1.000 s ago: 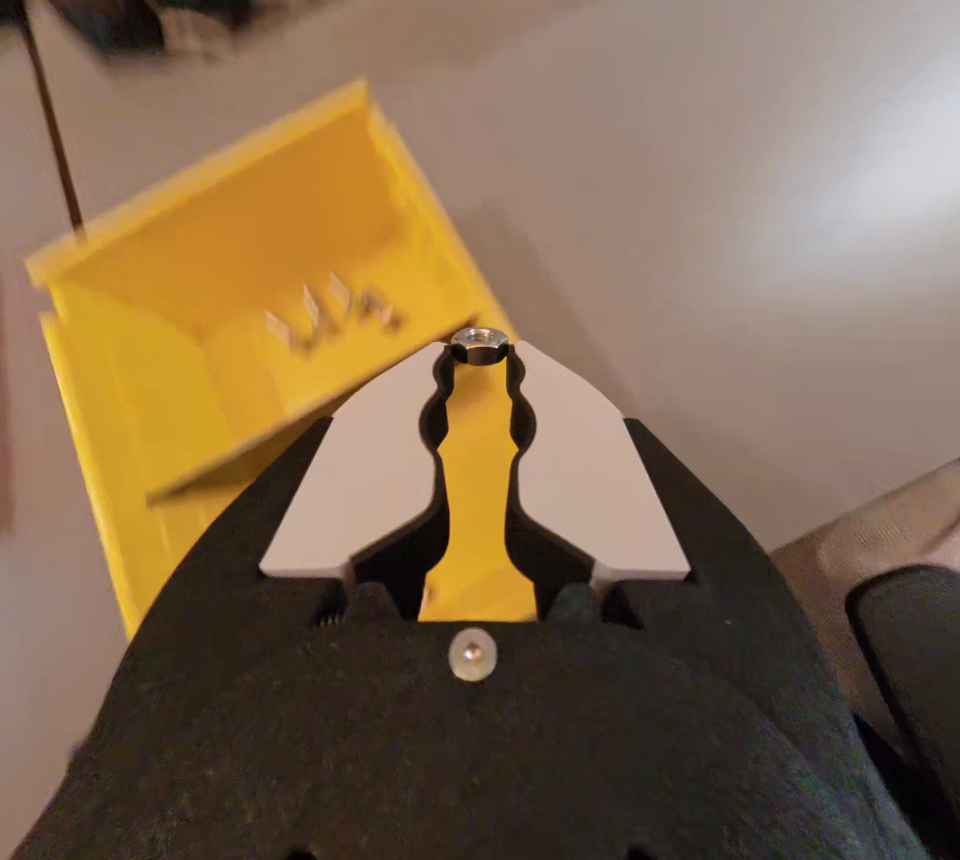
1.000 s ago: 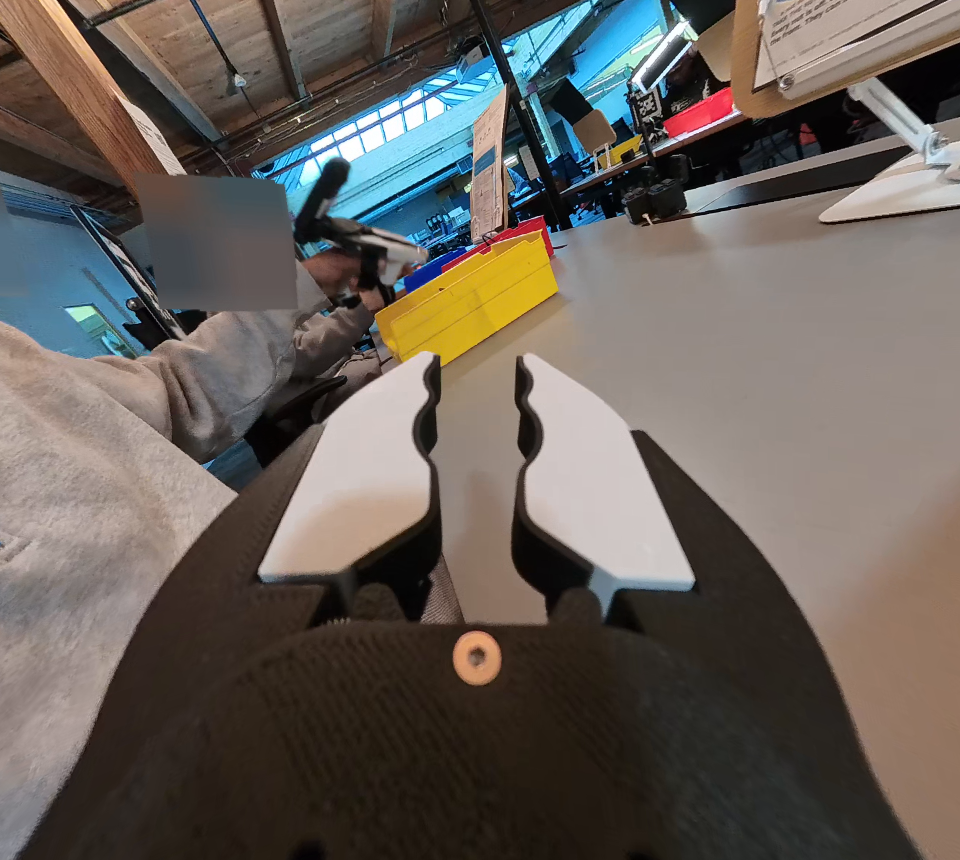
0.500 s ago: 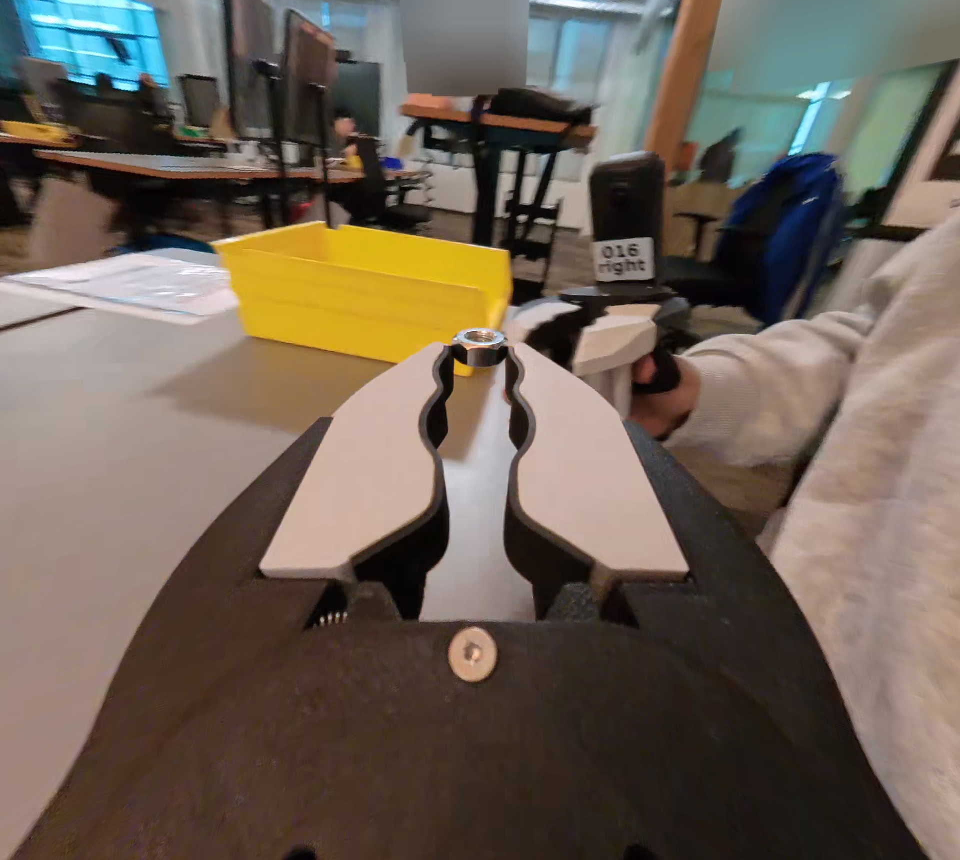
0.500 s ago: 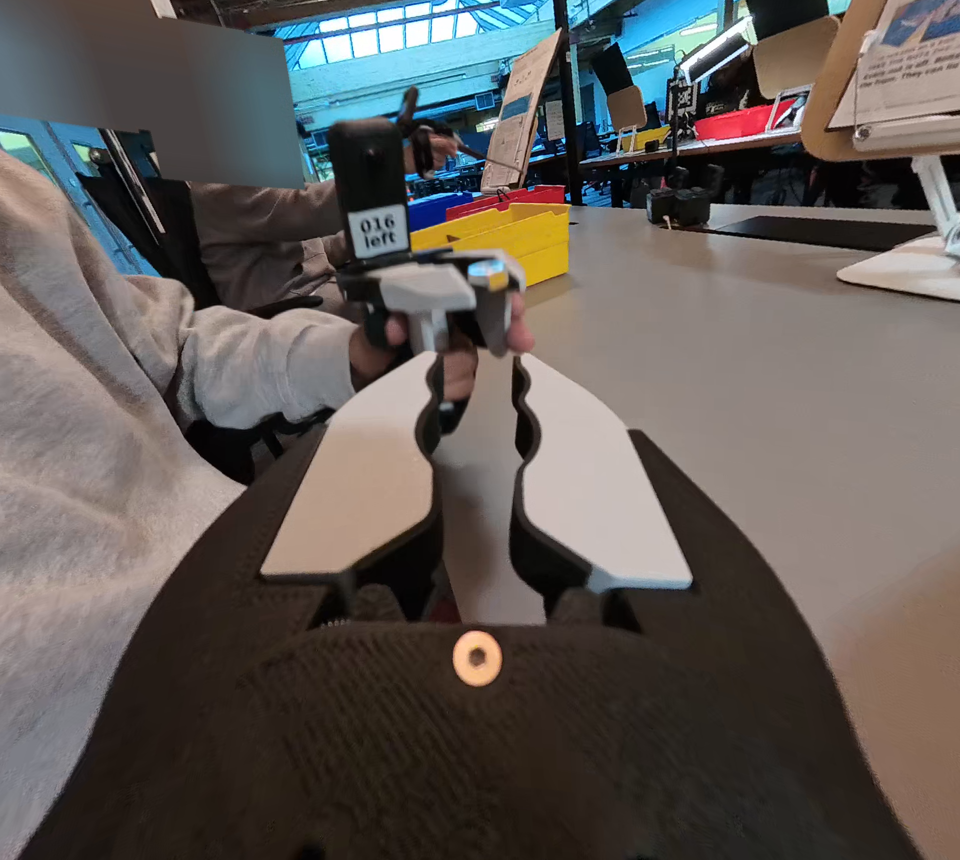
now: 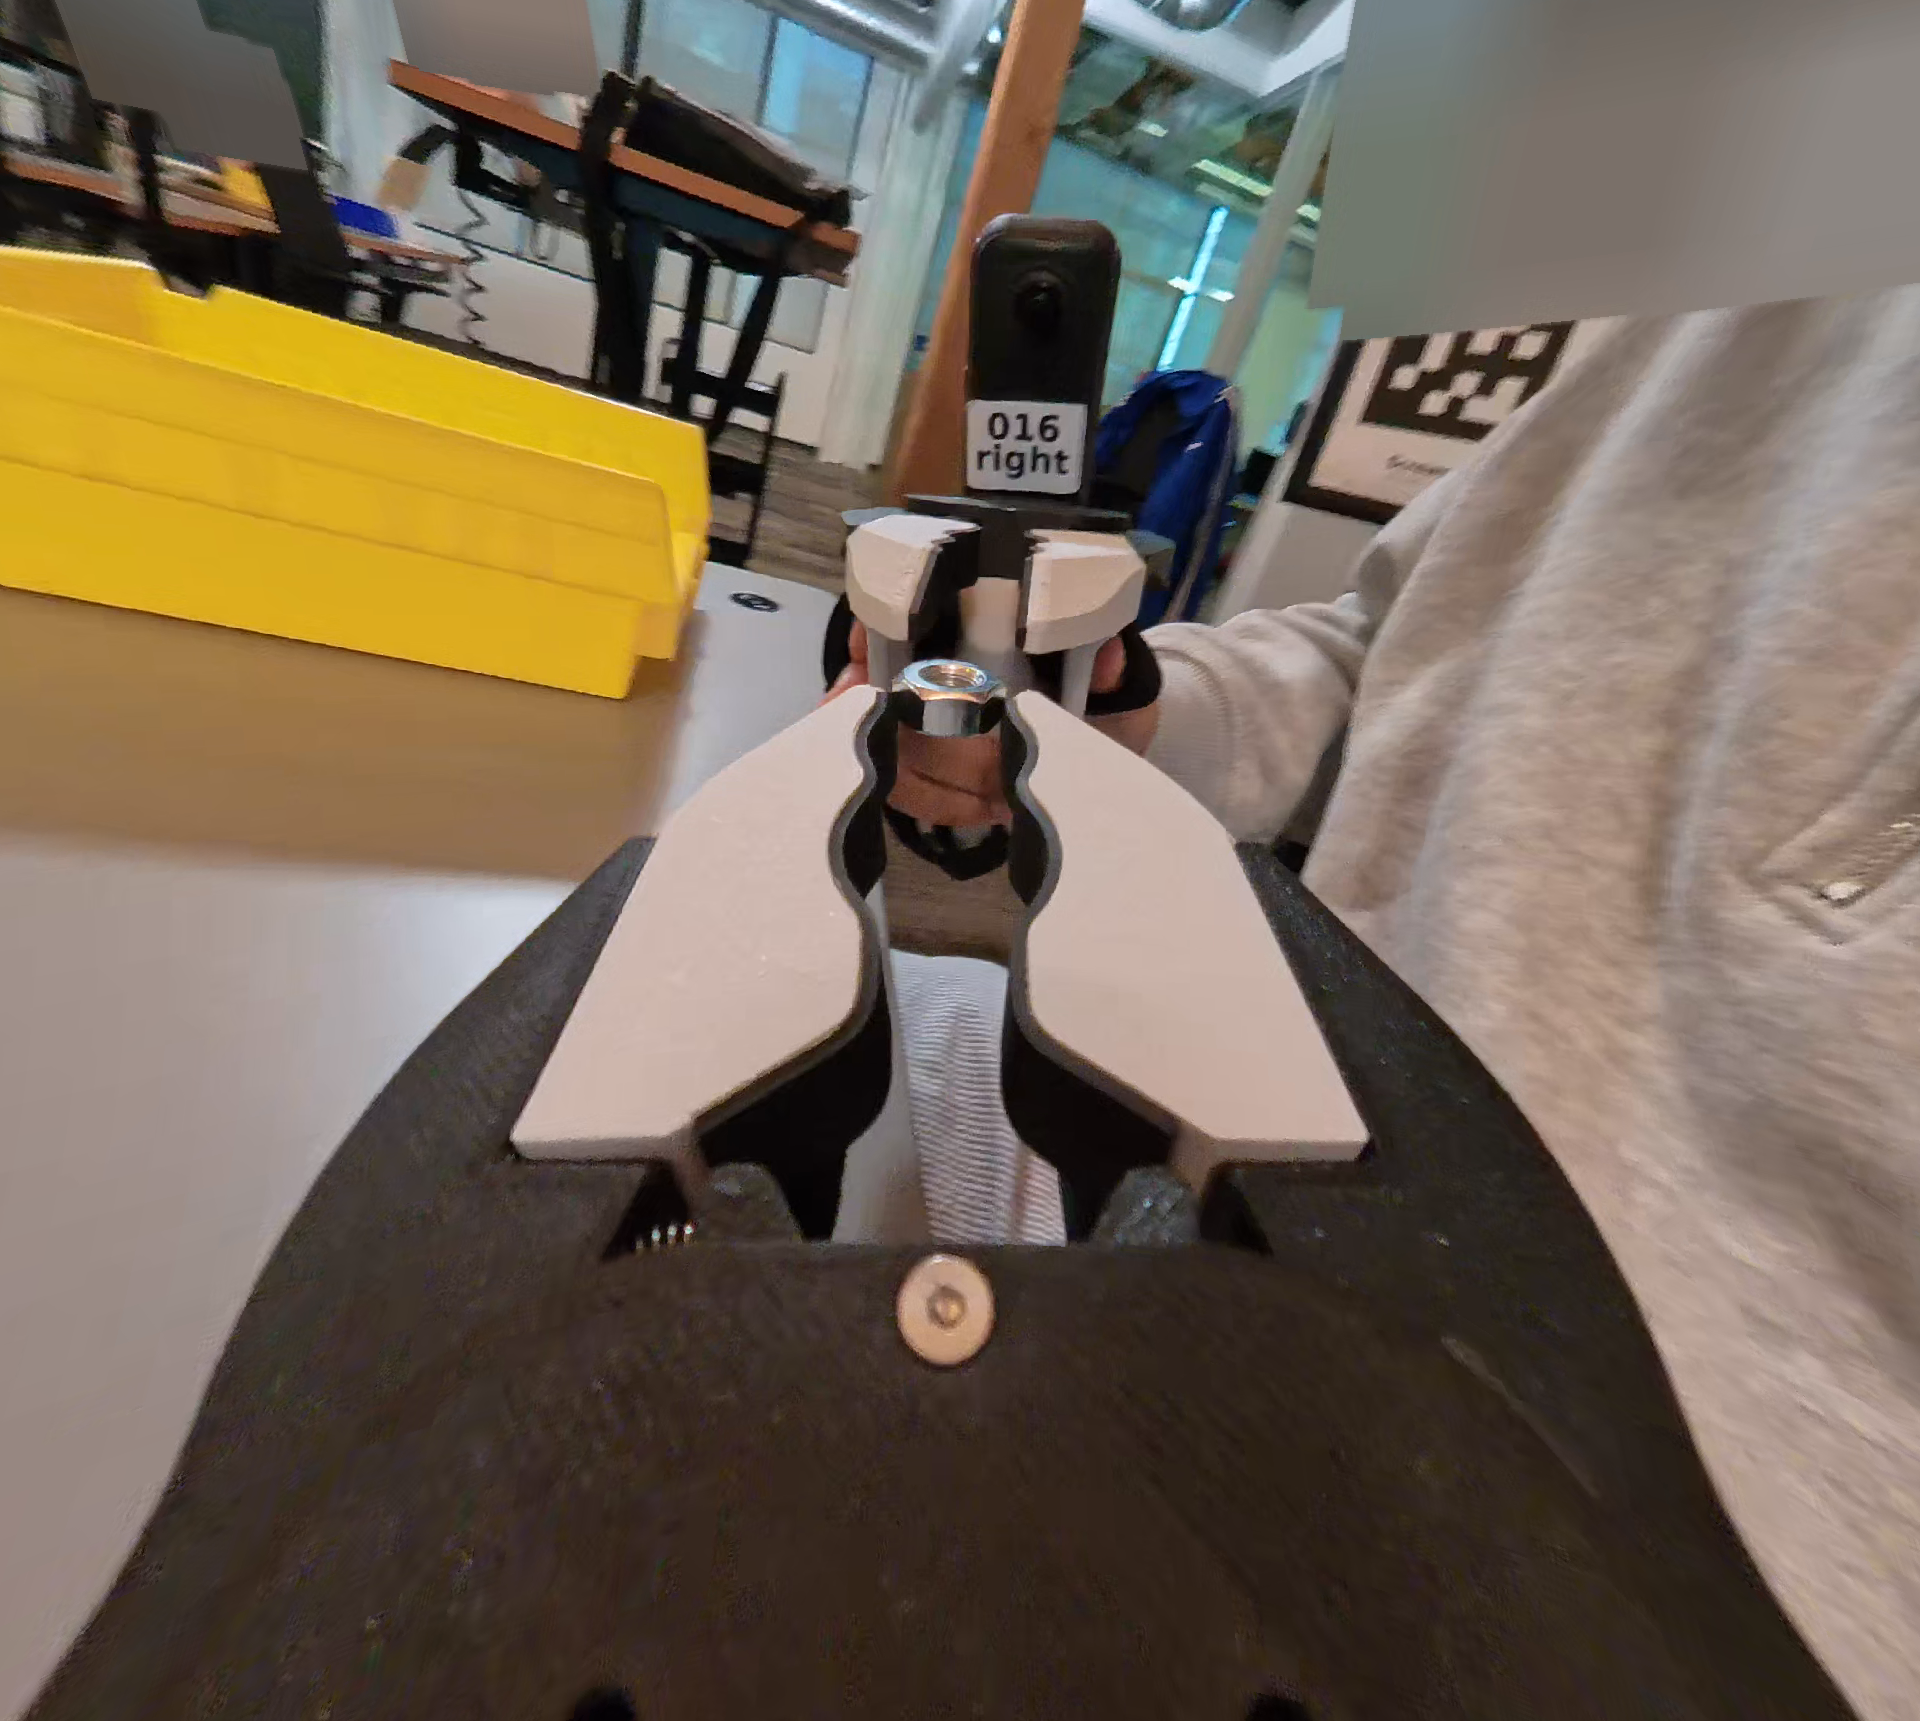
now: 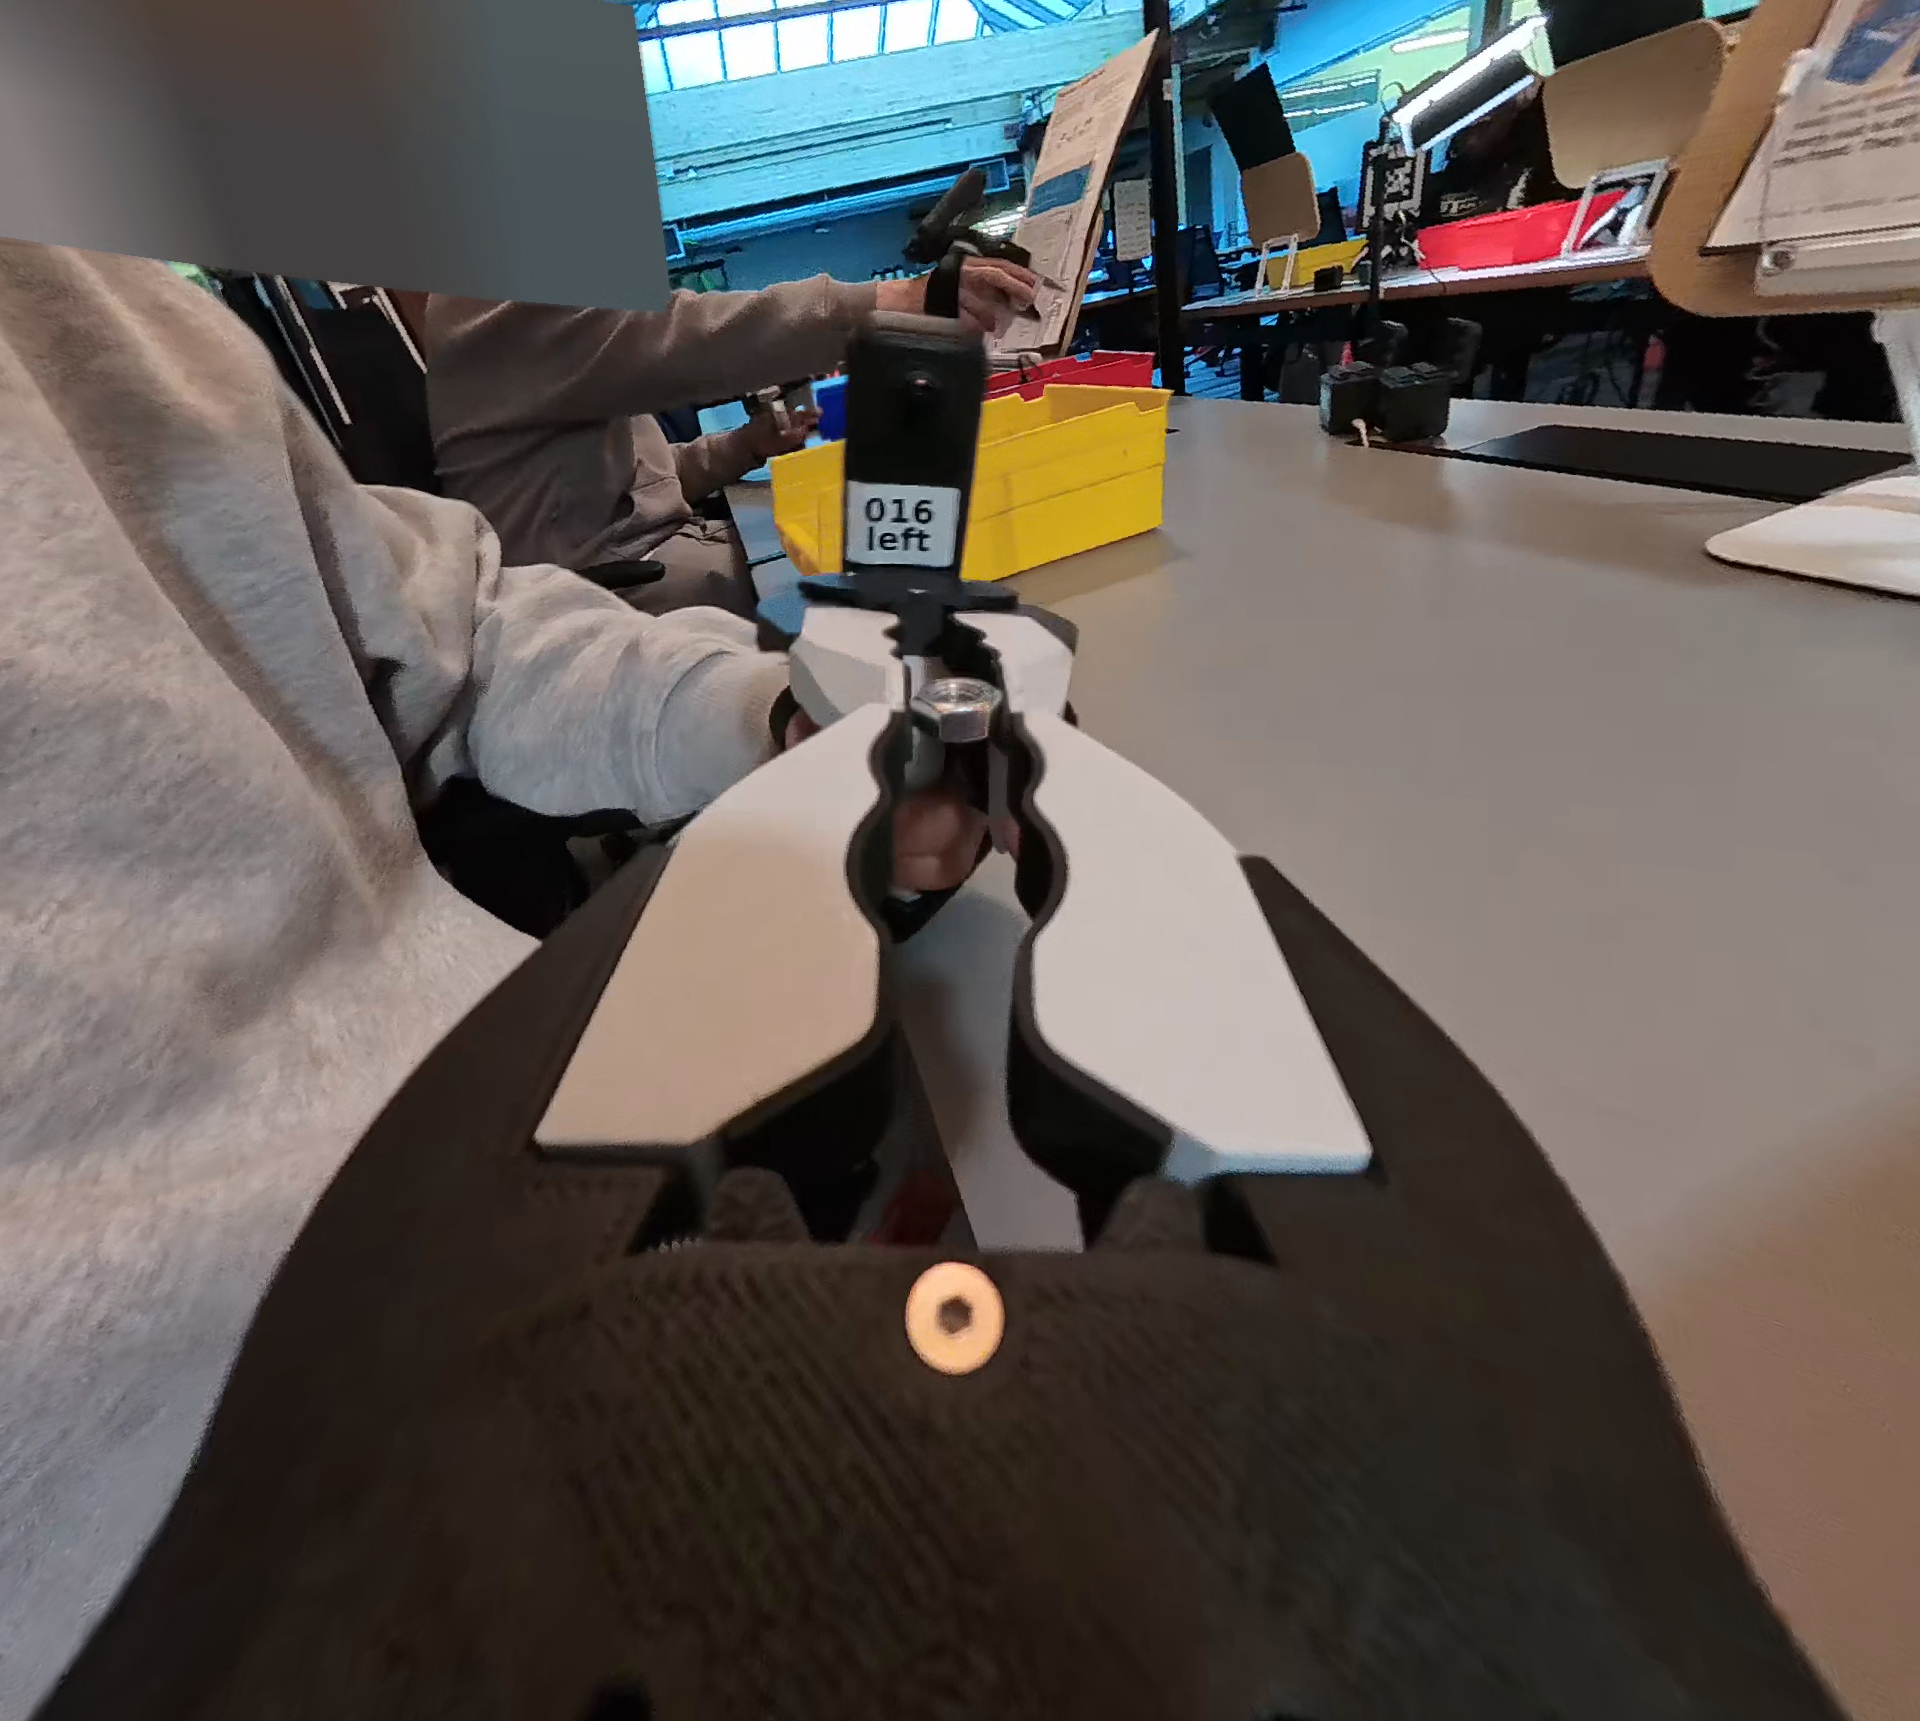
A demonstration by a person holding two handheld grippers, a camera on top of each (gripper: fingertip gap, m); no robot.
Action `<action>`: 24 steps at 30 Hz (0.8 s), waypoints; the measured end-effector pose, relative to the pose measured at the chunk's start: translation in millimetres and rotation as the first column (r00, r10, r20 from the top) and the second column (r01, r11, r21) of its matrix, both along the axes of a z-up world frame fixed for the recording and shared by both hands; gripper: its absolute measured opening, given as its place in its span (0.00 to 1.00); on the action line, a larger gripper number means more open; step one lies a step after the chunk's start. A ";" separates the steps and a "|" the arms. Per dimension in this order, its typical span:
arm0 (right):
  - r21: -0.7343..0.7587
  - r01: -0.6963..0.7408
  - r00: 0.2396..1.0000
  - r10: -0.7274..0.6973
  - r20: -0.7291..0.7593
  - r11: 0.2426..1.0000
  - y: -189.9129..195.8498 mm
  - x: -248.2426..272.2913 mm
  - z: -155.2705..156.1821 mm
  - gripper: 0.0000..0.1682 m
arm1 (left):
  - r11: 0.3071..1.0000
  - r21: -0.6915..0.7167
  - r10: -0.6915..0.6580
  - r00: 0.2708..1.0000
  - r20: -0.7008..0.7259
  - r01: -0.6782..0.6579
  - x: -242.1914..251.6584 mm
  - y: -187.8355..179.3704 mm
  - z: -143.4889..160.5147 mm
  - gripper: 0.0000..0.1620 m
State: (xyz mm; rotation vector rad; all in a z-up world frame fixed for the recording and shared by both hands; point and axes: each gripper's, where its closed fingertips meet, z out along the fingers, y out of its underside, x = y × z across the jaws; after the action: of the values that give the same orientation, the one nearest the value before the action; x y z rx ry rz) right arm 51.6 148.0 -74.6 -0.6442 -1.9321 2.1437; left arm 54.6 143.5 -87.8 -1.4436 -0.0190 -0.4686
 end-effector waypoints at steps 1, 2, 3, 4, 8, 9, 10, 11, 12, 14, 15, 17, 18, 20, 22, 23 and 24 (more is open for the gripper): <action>0.010 -0.003 1.000 0.003 -0.013 1.000 -1.3 1.1 -0.3 0.11 | 0.999 0.001 -0.033 0.999 0.027 0.033 1.2 -2.2 0.6 0.12; 0.024 -0.004 1.000 0.004 -0.026 1.000 -2.6 1.9 -1.1 0.11 | 0.999 0.000 -0.048 0.998 0.044 0.048 1.0 -3.8 0.7 0.12; 0.041 -0.002 0.999 0.004 -0.036 0.999 -4.0 2.3 -2.7 0.11 | 0.999 0.004 -0.052 0.997 0.051 0.051 0.6 -5.1 1.4 0.12; 0.058 -0.002 0.999 0.005 -0.044 0.998 -5.5 2.8 -4.4 0.12 | 0.998 0.008 -0.062 0.997 0.055 0.061 1.6 -6.3 2.2 0.12; 0.099 -0.022 0.995 0.032 -0.093 0.995 -13.3 7.8 -5.9 0.12 | 0.992 -0.005 -0.122 0.991 0.061 0.122 11.4 -9.9 0.9 0.12; 0.105 -0.032 0.994 0.043 -0.103 0.994 -15.3 9.3 -5.7 0.12 | 0.991 -0.013 -0.132 0.989 0.061 0.133 13.5 -10.7 -0.3 0.12; 0.112 -0.042 0.992 0.055 -0.111 0.993 -17.5 10.5 -5.7 0.12 | 0.990 -0.024 -0.138 0.989 0.058 0.139 14.9 -11.6 -2.0 0.12; 0.118 -0.056 0.990 0.070 -0.121 0.991 -20.0 12.0 -5.5 0.12 | 0.989 -0.035 -0.140 0.989 0.052 0.142 15.9 -13.0 -3.5 0.12; 0.127 -0.066 0.988 0.083 -0.134 0.990 -22.5 12.8 -5.4 0.12 | 0.988 -0.040 -0.145 0.988 0.049 0.147 17.4 -15.5 -4.1 0.12; 0.167 -0.081 0.980 0.109 -0.167 0.983 -28.2 13.7 -6.9 0.12 | 0.987 -0.038 -0.152 0.986 0.062 0.154 19.4 -22.1 -3.7 0.12; 0.192 -0.086 0.974 0.123 -0.188 0.978 -31.5 14.0 -8.0 0.12 | 0.987 -0.029 -0.155 0.985 0.078 0.158 20.2 -26.2 -2.5 0.12; 0.233 -0.095 0.960 0.151 -0.235 0.968 -38.5 15.4 -9.4 0.12 | 0.986 -0.012 -0.162 0.980 0.113 0.164 21.8 -34.0 0.7 0.12; 0.247 -0.097 0.953 0.162 -0.256 0.964 -42.1 15.8 -9.3 0.13 | 0.987 -0.006 -0.161 0.979 0.127 0.163 22.1 -37.4 1.6 0.12; 0.269 -0.099 0.937 0.181 -0.300 0.958 -49.5 16.7 -8.2 0.13 | 0.988 -0.011 -0.152 0.971 0.186 0.157 21.2 -42.0 0.8 0.12; 0.306 -0.084 0.916 0.195 -0.350 0.948 -56.5 16.2 -8.1 0.13 | 0.984 0.004 -0.174 0.948 0.268 0.179 23.8 -46.9 1.5 0.12; 0.327 -0.075 0.904 0.203 -0.376 0.942 -60.0 15.9 -8.7 0.12 | 0.983 0.004 -0.174 0.937 0.303 0.182 24.8 -48.3 1.0 0.12; 0.349 -0.075 0.891 0.220 -0.397 0.934 -63.6 17.0 -10.0 0.11 | 0.983 -0.001 -0.172 0.930 0.324 0.182 26.0 -49.5 -0.4 0.12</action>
State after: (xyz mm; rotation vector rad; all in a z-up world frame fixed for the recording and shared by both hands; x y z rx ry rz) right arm 68.5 84.4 -84.7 0.0452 -2.0513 1.7775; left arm 80.6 94.0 -88.2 -1.3908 -0.1600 -0.8539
